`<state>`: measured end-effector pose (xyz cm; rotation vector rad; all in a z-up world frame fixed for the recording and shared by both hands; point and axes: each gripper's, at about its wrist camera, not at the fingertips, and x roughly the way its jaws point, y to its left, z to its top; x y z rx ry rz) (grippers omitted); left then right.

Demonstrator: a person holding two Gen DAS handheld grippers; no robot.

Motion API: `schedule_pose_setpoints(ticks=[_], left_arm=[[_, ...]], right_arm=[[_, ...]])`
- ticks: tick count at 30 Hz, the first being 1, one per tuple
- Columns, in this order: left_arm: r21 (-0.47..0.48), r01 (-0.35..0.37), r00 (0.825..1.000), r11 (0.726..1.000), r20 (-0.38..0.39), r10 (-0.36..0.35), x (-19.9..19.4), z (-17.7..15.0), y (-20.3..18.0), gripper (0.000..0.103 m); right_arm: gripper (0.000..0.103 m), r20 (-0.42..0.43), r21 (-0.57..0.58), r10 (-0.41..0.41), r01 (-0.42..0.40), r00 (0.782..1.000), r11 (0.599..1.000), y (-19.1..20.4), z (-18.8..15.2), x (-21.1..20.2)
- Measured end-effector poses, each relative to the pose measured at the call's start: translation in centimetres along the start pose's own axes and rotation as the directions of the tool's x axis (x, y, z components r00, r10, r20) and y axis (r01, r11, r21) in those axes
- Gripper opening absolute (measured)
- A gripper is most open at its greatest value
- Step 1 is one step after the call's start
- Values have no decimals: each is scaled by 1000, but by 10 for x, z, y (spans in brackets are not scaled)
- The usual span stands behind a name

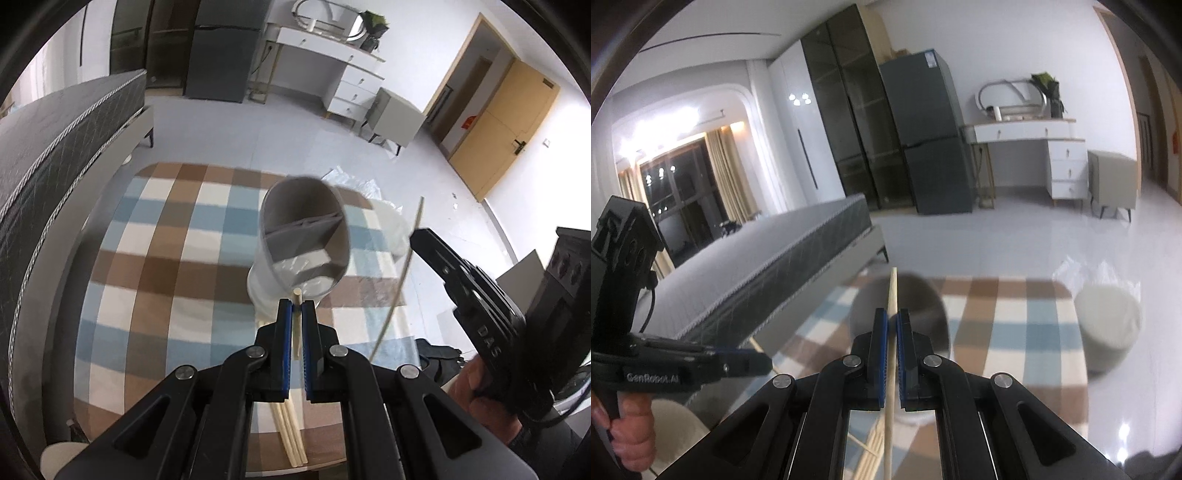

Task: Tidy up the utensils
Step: 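Lift both chopsticks over the grey holder and open both tools to drop them in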

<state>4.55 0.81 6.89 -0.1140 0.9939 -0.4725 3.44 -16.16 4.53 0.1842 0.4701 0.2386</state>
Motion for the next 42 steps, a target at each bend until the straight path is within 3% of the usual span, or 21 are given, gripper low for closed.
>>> schedule_pose_setpoints(ticks=[9, 17, 24, 33, 40, 41, 42], left_arm=[[4, 92, 994, 996, 55, -92, -33, 51, -10, 1], [12, 79, 984, 997, 160, -80, -52, 102, -5, 1], [32, 21, 986, 999, 165, -26, -22, 122, 1, 1], [25, -12, 994, 1000, 111, 9, 12, 120, 12, 1], [45, -14, 999, 999, 53, 11, 24, 119, 9, 2], [43, -15, 999, 999, 47, 13, 24, 120, 9, 9], [35, -15, 999, 999, 40, 14, 23, 120, 10, 26]], right_arm=[[4, 120, -41, 5, 0, 993, 999, -3, 62, 4], [4, 237, -97, 28, -5, 971, 995, 9, 109, 28], [4, 239, -38, 4, 5, 971, 999, 6, 97, 72], [4, 229, -10, -27, 31, 973, 999, -4, 70, 101], [5, 172, -89, 74, -59, 982, 994, -1, 65, 103], [7, 156, -99, 80, -65, 985, 993, -2, 63, 103], [7, 136, -107, 86, -72, 987, 992, -2, 60, 102]])
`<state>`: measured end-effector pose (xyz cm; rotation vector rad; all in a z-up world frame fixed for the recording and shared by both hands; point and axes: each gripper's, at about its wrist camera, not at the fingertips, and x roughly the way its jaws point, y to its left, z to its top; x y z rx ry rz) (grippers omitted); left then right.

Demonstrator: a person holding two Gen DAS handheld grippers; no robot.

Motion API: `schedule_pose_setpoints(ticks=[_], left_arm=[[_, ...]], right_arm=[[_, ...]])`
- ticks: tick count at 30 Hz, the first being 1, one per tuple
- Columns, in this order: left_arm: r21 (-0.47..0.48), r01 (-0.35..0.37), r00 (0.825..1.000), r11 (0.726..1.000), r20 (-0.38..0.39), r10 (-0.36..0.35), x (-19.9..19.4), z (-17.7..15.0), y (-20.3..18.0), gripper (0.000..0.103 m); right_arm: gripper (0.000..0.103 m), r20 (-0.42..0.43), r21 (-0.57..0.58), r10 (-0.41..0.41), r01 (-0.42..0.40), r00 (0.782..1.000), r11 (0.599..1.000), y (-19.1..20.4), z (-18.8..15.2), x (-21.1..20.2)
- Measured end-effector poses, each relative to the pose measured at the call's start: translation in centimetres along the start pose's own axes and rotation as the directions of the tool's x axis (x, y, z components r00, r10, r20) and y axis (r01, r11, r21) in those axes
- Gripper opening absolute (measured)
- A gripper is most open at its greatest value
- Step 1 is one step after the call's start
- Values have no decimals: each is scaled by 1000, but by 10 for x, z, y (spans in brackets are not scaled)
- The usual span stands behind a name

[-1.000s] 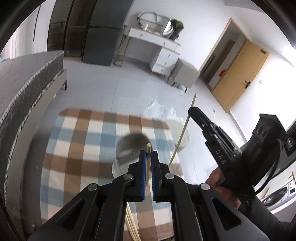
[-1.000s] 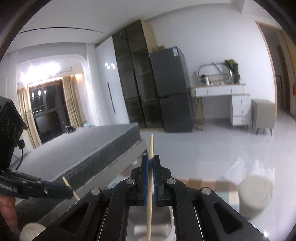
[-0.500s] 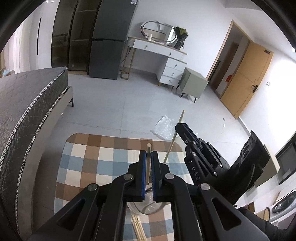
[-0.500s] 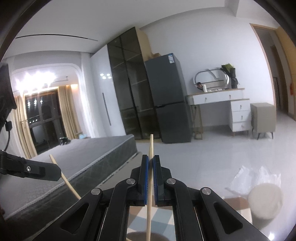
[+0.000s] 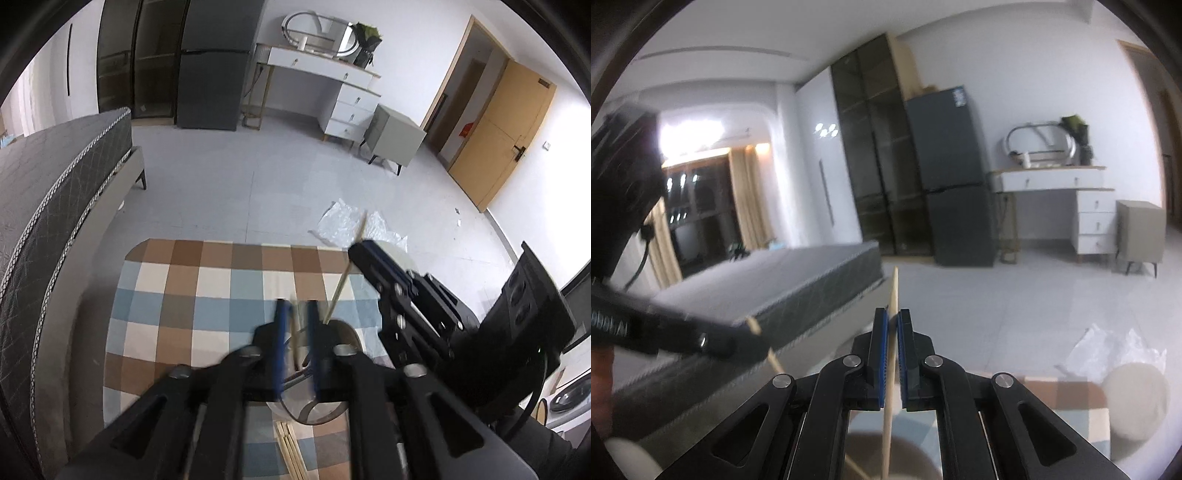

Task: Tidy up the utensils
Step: 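Lift both chopsticks over the grey holder and open both tools to drop them in, then lower both tools back to the bundle and grasp a chopstick with the right tool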

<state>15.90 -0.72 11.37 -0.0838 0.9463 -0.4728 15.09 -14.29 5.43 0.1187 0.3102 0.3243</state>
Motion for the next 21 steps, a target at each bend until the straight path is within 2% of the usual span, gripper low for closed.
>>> schedule_pose_setpoints(ticks=[2, 4, 6, 8, 12, 17, 21], left_arm=[[-18, -15, 1000, 1000, 17, 16, -6, -1, 2, 47], [-36, -12, 998, 999, 55, 14, -18, -4, 5, 49], [-49, -32, 998, 998, 57, 35, -26, -10, 8, 52], [-60, -54, 996, 997, 65, 58, -32, -16, 10, 59], [-76, -126, 988, 989, 83, 132, -45, -36, 10, 63], [-110, -128, 986, 986, 93, 138, -57, -61, 7, 70], [-117, -130, 985, 984, 99, 142, -62, -77, 2, 72]], right_arm=[[7, -41, 4, 30, -30, 999, 1000, -3, -4, -5], [12, -70, 5, 29, -28, 997, 1000, -7, -8, -14], [28, -78, 25, 35, -33, 996, 999, -14, -10, -26], [35, -82, 29, 9, -7, 997, 1000, -16, -9, -37], [39, -91, 56, -8, 13, 996, 998, -16, -13, -63], [46, -85, 71, -41, 47, 996, 996, -8, -17, -93], [57, -75, 73, -49, 55, 996, 996, 5, -18, -112]])
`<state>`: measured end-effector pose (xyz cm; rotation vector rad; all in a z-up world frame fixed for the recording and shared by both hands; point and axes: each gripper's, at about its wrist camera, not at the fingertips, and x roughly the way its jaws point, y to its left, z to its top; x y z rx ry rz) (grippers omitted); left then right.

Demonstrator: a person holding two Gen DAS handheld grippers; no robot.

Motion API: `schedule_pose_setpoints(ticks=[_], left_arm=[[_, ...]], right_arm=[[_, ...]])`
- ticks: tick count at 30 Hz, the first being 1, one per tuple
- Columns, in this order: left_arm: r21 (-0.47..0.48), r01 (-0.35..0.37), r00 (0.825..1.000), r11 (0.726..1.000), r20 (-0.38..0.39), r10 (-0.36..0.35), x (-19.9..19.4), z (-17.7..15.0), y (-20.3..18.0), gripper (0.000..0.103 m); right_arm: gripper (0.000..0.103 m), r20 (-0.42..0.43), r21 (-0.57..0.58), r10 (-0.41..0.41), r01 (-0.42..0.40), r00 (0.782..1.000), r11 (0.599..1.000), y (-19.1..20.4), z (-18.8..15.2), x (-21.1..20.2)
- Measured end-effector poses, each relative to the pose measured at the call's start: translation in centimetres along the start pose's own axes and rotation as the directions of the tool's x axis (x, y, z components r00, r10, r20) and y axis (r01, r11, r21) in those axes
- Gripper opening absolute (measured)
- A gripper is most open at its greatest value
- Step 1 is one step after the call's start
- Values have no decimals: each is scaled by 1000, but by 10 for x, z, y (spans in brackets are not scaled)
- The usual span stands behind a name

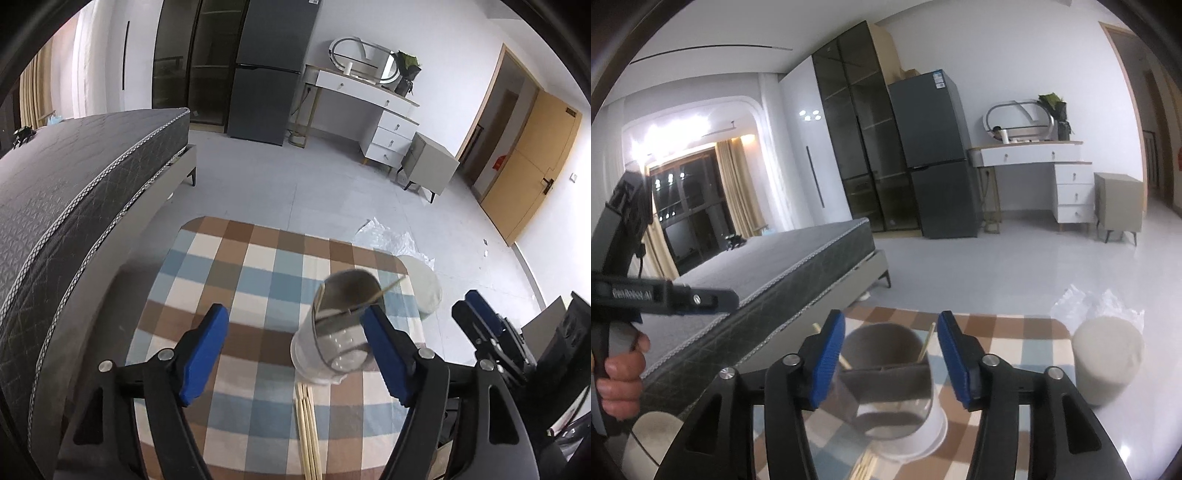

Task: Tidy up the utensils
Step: 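Lower both tools back to the bundle and grasp a chopstick with the right tool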

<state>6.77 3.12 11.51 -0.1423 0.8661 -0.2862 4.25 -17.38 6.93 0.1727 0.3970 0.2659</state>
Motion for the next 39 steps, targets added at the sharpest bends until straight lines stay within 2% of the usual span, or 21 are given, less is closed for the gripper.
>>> schedule_pose_setpoints(ticks=[4, 7, 10, 13, 17, 22, 26, 29, 30, 32, 33, 39], left_arm=[[-1, -21, 1000, 1000, 16, 21, -4, -18, -3, 74], [-29, -20, 999, 999, 33, 21, -5, -30, -1, 82], [-33, -38, 998, 999, 47, 40, -4, -44, 0, 83], [-33, -61, 996, 998, 69, 63, -5, -58, 0, 84], [-47, -54, 996, 997, 72, 58, -4, -77, 6, 84], [-55, -57, 998, 997, 18, 58, 8, -102, 17, 84], [-102, -65, 997, 993, -46, 61, 26, -121, 32, 84], [-109, -90, 994, 990, -69, 82, 37, -133, 40, 84], [-114, -112, 992, 987, -78, 104, 41, -135, 44, 84], [-137, -110, 990, 984, -98, 97, 46, -137, 49, 84], [-149, -118, 989, 982, -107, 103, 48, -137, 52, 84], [-226, -116, 988, 967, -122, 90, 52, -135, 70, 84]], right_arm=[[65, 0, 7, 2, -2, 1000, 1000, 11, -6, -15], [69, -7, 5, 2, -2, 1000, 1000, 16, -10, -19], [78, -14, 17, 7, -7, 1000, 1000, 21, -18, -25], [81, -25, 16, 3, -2, 1000, 1000, 23, -27, -29], [85, -56, 30, -4, 6, 998, 1000, 24, -47, -33], [85, -118, 56, -16, 23, 993, 998, 22, -73, -30], [85, -194, 60, -12, 24, 981, 998, 24, -92, -20], [84, -297, 55, -3, 21, 955, 998, 26, -108, -2], [79, -329, 51, -2, 20, 944, 998, 27, -113, 4], [72, -406, 40, -8, 26, 914, 999, 28, -125, 20], [64, -439, 37, -13, 33, 898, 999, 29, -132, 27], [42, -604, 9, -36, 52, 796, 999, 30, -161, 77]])
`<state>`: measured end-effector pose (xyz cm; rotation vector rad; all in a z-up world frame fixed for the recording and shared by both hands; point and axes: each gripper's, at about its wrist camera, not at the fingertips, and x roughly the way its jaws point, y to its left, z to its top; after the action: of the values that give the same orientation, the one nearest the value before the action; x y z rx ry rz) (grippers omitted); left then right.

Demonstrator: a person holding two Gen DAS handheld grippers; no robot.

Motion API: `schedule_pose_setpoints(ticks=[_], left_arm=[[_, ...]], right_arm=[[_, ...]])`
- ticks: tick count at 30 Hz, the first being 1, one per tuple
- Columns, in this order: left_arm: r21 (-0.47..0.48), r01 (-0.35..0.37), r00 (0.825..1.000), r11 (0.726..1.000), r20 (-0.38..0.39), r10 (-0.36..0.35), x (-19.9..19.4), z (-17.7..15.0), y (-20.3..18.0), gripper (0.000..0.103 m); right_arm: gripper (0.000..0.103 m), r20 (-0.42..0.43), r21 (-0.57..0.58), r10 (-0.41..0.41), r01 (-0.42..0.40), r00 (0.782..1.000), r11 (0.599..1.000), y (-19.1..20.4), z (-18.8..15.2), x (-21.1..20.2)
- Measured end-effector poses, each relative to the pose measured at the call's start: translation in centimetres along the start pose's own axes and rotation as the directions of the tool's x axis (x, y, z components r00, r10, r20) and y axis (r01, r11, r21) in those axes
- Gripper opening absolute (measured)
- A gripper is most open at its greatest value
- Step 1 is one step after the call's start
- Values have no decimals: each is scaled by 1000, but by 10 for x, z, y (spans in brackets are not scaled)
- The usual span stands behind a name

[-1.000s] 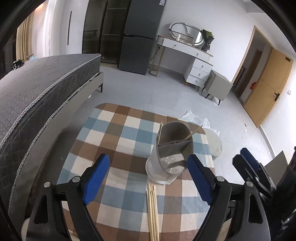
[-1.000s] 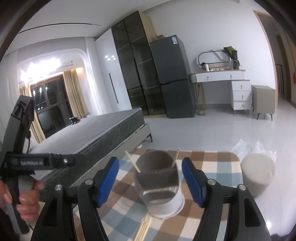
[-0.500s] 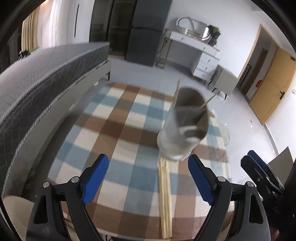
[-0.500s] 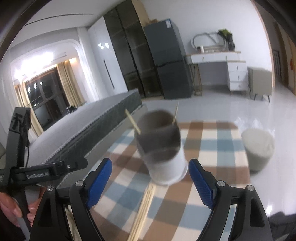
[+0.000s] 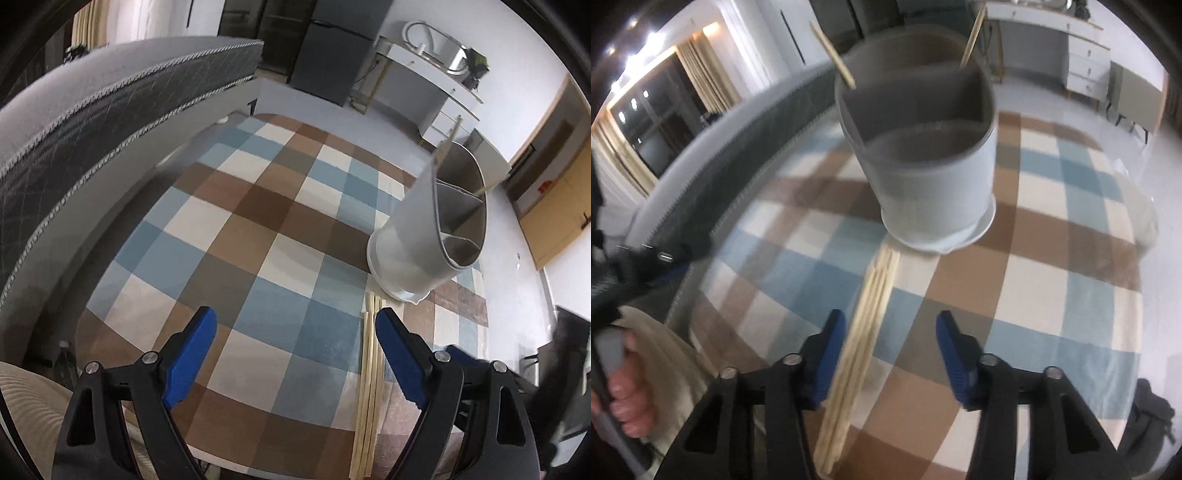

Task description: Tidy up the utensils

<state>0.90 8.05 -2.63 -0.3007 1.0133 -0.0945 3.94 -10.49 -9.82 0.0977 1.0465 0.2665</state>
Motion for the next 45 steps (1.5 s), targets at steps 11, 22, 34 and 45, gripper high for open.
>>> schedule_pose_setpoints(ticks=[11, 22, 34, 45], left_arm=[[-106, -3, 1000, 994, -15, 1, 0, 12, 24, 84], [-163, -9, 998, 987, -60, -1, 7, 15, 34, 84], [-203, -41, 994, 978, -105, 20, 14, 14, 44, 84], [-172, -75, 992, 982, -109, 57, 15, 12, 44, 84]], right_arm=[[21, -148, -57, -91, 83, 985, 995, 8, 19, 54], [20, -161, -137, -167, 146, 973, 980, 19, 29, 64], [12, -144, -183, -193, 166, 970, 969, 21, 33, 60], [4, -117, -216, -221, 192, 968, 957, 28, 26, 53]])
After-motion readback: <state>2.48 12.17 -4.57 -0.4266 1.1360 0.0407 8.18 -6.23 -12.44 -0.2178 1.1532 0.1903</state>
